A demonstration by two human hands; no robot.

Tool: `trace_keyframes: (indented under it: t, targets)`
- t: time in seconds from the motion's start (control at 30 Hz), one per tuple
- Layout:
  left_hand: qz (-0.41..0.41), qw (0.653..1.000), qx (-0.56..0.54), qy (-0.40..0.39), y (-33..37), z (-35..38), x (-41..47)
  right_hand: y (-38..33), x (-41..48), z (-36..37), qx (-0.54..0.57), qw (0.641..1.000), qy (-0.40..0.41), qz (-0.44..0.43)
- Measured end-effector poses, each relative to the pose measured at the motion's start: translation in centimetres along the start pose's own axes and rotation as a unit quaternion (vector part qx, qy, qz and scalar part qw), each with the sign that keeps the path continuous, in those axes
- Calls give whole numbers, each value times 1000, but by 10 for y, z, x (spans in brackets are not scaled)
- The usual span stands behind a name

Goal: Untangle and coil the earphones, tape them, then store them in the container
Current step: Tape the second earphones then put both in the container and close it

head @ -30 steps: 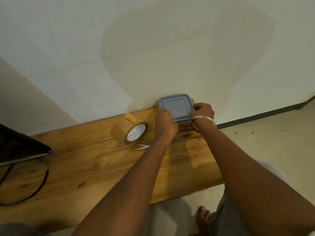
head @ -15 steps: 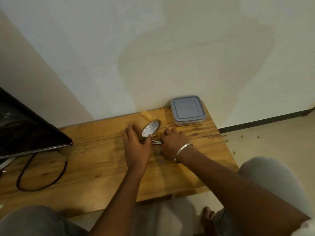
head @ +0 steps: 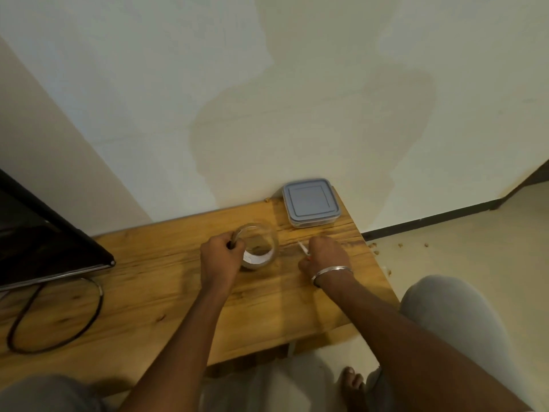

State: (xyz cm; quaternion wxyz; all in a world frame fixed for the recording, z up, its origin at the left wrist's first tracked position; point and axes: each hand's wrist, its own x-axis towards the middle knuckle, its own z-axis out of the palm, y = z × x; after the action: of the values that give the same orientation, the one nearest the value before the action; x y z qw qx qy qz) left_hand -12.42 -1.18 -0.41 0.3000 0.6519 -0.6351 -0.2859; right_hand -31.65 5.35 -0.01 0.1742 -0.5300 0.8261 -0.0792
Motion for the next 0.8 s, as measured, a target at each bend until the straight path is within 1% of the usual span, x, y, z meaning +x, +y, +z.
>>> trace_keyframes:
  t: [0.07, 0.2, 0.23, 0.3, 0.37, 0.47, 0.6, 0.7, 0.8]
  targets:
    - [-4, 999, -4, -44, 3, 8, -7, 18, 2, -9, 35, 998, 25, 55]
    - [14, 997, 12, -79, 26, 28, -21, 48, 5, -14, 115, 985, 38, 122]
    - [10, 996, 22, -84, 30, 35, -24, 53, 5, -14, 131, 981, 41, 133]
    - [-29, 996, 33, -79, 39, 46, -30, 60, 6, -13, 153, 976, 46, 147]
    - [-69, 995, 27, -70, 45, 57, -36, 65, 9, -10, 159, 974, 48, 153]
    - [-92, 993, 5, -80, 59, 69, -50, 68, 12, -8, 160, 975, 53, 148]
    - [-92, 992, 0, -88, 73, 80, -61, 70, 16, -7, 126, 979, 71, 141]
    - [-66, 993, 23, -95, 74, 80, -64, 71, 15, -5, 99, 983, 74, 134]
    - [-45, 993, 51, -95, 72, 78, -65, 73, 16, -2, 102, 985, 71, 124]
